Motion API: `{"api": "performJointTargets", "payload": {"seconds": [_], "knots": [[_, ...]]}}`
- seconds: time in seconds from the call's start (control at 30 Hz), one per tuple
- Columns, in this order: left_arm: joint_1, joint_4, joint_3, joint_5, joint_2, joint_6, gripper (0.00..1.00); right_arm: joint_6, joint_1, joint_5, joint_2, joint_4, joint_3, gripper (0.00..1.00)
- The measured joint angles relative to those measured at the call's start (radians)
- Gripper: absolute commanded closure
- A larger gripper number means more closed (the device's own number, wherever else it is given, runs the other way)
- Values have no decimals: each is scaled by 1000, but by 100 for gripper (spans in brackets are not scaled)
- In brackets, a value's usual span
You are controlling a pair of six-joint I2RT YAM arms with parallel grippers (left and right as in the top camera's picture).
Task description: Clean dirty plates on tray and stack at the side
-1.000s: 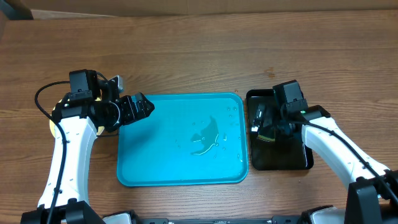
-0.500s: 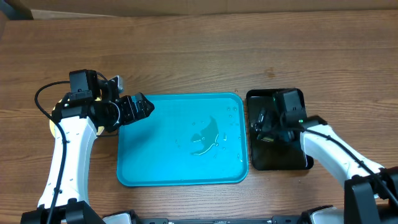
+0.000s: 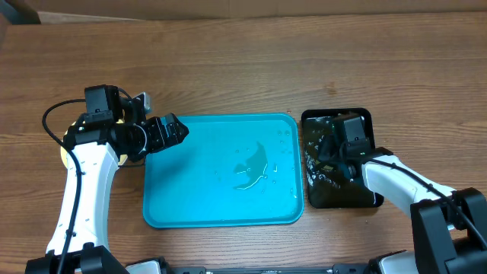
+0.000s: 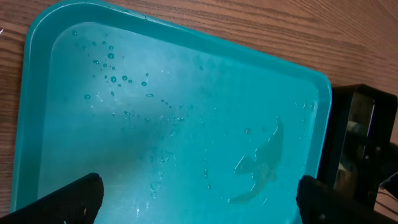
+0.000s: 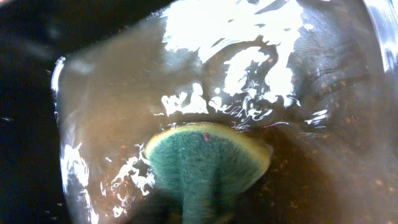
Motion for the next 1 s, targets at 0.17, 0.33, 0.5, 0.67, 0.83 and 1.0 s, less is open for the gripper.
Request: {"api": "performJointTargets", "payload": {"seconds": [0.17, 0.33, 0.5, 0.67, 0.83, 1.0], "knots": [[0, 0, 0, 0, 0, 0, 0, -14, 1, 26, 0, 7, 12, 85], [0, 0, 0, 0, 0, 0, 0, -17, 0, 31, 8, -18, 11, 58], [0, 0, 0, 0, 0, 0, 0, -15, 1, 37, 7, -6, 14, 0], [0, 0, 0, 0, 0, 0, 0, -31, 0, 64, 5, -18, 13, 96], [0, 0, 0, 0, 0, 0, 0, -30, 0, 64, 11, -4, 10, 12], [0, 0, 0, 0, 0, 0, 0, -41, 1, 84, 11, 28, 10, 9]]}}
